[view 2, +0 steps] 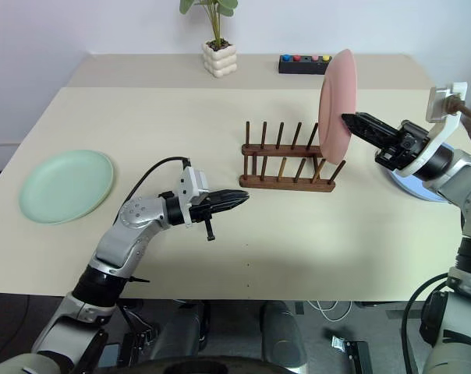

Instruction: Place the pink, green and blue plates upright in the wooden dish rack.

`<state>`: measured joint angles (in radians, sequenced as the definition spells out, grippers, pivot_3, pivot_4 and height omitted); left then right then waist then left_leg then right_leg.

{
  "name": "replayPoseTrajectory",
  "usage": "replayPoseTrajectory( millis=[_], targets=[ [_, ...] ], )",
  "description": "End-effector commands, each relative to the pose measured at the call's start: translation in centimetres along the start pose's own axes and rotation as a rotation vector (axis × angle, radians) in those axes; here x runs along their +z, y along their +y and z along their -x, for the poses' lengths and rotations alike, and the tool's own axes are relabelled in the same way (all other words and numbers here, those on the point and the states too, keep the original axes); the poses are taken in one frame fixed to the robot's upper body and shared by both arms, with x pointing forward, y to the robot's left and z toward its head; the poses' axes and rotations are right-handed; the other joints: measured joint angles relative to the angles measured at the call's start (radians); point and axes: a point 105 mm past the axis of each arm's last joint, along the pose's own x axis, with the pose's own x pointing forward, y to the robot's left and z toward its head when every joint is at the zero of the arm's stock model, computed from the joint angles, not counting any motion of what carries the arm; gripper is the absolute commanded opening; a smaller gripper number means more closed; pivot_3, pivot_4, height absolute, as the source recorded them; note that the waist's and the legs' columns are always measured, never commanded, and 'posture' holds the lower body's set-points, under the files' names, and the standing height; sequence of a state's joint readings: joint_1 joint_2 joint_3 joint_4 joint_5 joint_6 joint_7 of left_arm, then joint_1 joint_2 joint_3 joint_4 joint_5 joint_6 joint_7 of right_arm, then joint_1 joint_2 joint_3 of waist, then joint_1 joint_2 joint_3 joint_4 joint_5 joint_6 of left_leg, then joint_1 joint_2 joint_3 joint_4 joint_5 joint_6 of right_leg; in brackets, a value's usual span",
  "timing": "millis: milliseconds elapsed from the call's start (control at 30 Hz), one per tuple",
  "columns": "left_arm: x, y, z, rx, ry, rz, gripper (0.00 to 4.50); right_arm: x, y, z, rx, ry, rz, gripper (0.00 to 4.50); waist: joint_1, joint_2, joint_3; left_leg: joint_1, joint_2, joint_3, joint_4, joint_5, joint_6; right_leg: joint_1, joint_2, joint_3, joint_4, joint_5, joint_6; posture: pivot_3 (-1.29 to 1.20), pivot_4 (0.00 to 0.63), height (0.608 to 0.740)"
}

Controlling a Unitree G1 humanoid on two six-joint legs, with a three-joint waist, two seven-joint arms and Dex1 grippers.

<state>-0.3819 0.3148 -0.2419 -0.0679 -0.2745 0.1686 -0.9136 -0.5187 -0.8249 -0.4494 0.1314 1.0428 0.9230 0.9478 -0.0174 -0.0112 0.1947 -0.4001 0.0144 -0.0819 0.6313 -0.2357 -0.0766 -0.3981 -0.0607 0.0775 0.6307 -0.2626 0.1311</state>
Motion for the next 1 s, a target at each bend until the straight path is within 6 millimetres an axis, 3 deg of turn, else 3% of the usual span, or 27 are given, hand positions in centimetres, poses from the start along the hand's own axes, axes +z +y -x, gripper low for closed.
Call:
replayPoseTrajectory(
  millis=[33,133,167,233,367,433,733,867,1000],
  targets=[
    [0.8,0.0,0.2,0.0,-0.029,-0.021,0.17,1.0,0.4,0.2,0.021,-0.034,0.021,0.03,0.0,0.0,0.0,0.0,0.0,0.0,0.0,0.0,0.0,0.0,0.0,0.0,0.0,0.0,0.0,0.0,0.15,0.73],
    [0.8,0.0,0.2,0.001,-0.027,-0.022,0.17,1.0,0.1,0.3,0.002,-0.044,0.017,0.03,0.0,0.0,0.0,0.0,0.0,0.0,0.0,0.0,0.0,0.0,0.0,0.0,0.0,0.0,0.0,0.0,0.15,0.73],
    [0.8,0.0,0.2,0.001,-0.026,-0.022,0.17,1.1,0.1,0.4,0.0,-0.045,0.018,0.29,0.0,0.0,0.0,0.0,0.0,0.0,0.0,0.0,0.0,0.0,0.0,0.0,0.0,0.0,0.0,0.0,0.15,0.73],
    [0.8,0.0,0.3,0.001,-0.023,-0.023,0.17,1.1,0.0,0.4,-0.003,-0.05,0.019,0.96,0.0,0.0,0.0,0.0,0.0,0.0,0.0,0.0,0.0,0.0,0.0,0.0,0.0,0.0,0.0,0.0,0.15,0.73],
    [0.7,0.0,0.3,0.001,-0.02,-0.023,0.17,1.2,-0.1,0.4,-0.014,-0.058,0.031,3.07,0.0,0.0,0.0,0.0,0.0,0.0,0.0,0.0,0.0,0.0,0.0,0.0,0.0,0.0,0.0,0.0,0.15,0.73],
    [0.7,0.0,0.3,-0.001,-0.02,-0.023,0.17,1.3,-0.4,0.4,-0.035,-0.065,0.045,3.84,0.0,0.0,0.0,0.0,0.0,0.0,0.0,0.0,0.0,0.0,0.0,0.0,0.0,0.0,0.0,0.0,0.15,0.73],
    [0.7,-0.1,0.2,-0.005,-0.02,-0.018,0.17,2.8,-1.1,0.8,-0.11,-0.127,0.19,3.84,0.0,0.0,0.0,0.0,0.0,0.0,0.0,0.0,0.0,0.0,0.0,0.0,0.0,0.0,0.0,0.0,0.15,0.73],
    [0.8,0.0,0.3,-0.002,-0.02,-0.021,0.17,6.1,-0.8,2.1,-0.173,-0.249,0.32,3.84,0.0,0.0,0.0,0.0,0.0,0.0,0.0,0.0,0.0,0.0,0.0,0.0,0.0,0.0,0.0,0.0,0.15,0.73],
    [0.8,0.0,0.4,0.002,-0.018,-0.022,0.17,7.9,-0.9,3.7,-0.237,-0.292,0.387,3.84,0.0,0.0,0.0,0.0,0.0,0.0,0.0,0.0,0.0,0.0,0.0,0.0,0.0,0.0,0.0,0.0,0.15,0.73]
  ],
)
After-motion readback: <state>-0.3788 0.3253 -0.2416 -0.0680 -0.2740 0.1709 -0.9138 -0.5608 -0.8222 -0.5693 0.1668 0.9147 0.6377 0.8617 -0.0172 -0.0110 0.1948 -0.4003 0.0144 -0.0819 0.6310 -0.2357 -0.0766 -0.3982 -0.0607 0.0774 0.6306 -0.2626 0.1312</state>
